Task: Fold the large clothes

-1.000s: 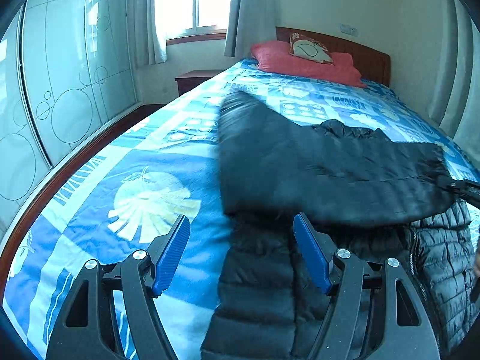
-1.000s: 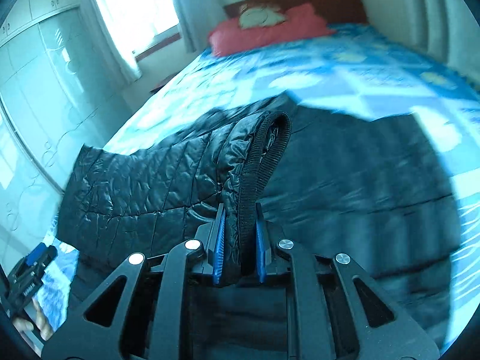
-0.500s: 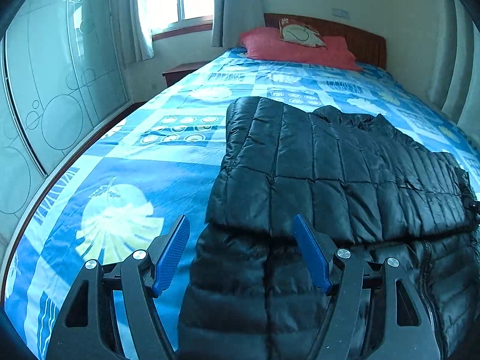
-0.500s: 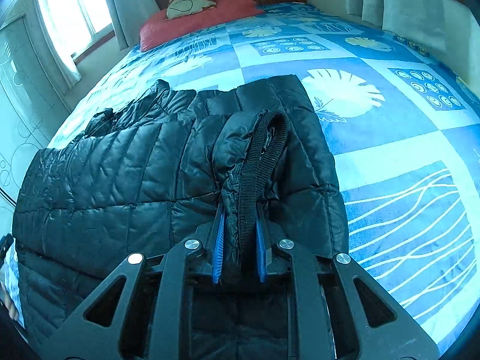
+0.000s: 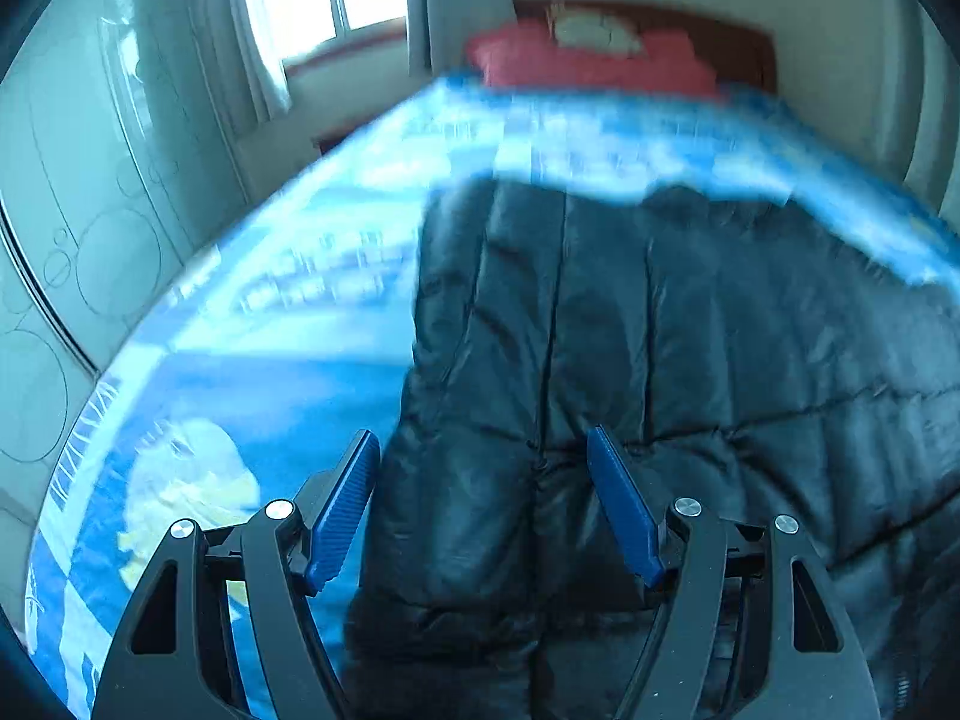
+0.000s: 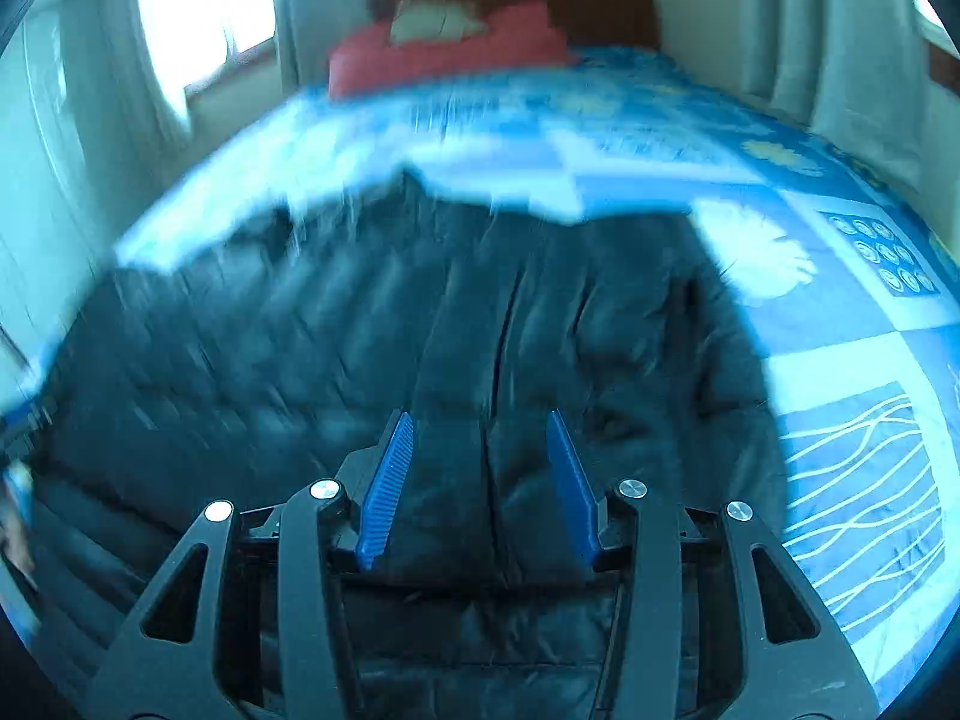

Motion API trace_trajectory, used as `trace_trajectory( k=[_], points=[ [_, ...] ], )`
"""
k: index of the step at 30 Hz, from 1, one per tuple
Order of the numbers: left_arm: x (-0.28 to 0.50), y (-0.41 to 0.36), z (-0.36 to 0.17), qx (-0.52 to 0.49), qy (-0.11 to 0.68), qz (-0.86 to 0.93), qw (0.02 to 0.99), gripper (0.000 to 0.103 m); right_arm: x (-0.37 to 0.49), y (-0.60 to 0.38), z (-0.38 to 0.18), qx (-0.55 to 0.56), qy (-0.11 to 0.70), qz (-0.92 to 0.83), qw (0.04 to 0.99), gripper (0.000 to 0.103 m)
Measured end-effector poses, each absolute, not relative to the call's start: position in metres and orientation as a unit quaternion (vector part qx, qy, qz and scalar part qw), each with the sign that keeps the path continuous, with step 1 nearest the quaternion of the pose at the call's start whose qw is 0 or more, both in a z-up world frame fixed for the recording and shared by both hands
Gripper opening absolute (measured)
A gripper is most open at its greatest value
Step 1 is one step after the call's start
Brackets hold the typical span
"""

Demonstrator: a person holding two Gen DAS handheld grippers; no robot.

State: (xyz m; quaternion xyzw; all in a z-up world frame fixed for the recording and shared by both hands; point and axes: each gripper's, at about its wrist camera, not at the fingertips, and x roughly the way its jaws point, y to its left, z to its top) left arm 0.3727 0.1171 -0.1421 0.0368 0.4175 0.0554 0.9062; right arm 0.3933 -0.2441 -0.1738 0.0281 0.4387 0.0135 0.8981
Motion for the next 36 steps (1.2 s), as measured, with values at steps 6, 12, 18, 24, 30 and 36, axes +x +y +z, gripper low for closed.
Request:
trace_trajectory(
  k=[6,12,18,24,30,36],
  points=[
    [0.372,0.124,-0.141,0.028,0.434,0.043,0.899,0.070,0.390,-0.248,-0.161,0.039,0.434,0.024,0.900,0.046],
    [0.368,0.117,-0.090,0.025,0.357,0.031,0.933,0.070,0.410,-0.260,-0.133,0.073,0.390,0.017,0.918,0.047],
    [0.427,0.115,-0.146,0.061,0.452,0.041,0.889,0.071,0.446,-0.254,-0.173,0.044,0.427,-0.006,0.903,0.051],
    [0.424,0.112,-0.106,0.050,0.398,0.032,0.915,0.068,0.450,-0.247,-0.142,0.040,0.395,0.004,0.918,0.051],
    [0.461,0.112,-0.109,0.039,0.394,0.054,0.917,0.069,0.479,-0.242,-0.166,0.045,0.418,0.002,0.907,0.054],
    [0.479,0.128,-0.159,0.024,0.442,0.069,0.894,0.076,0.480,-0.241,-0.177,0.033,0.411,0.007,0.911,0.056]
  ],
)
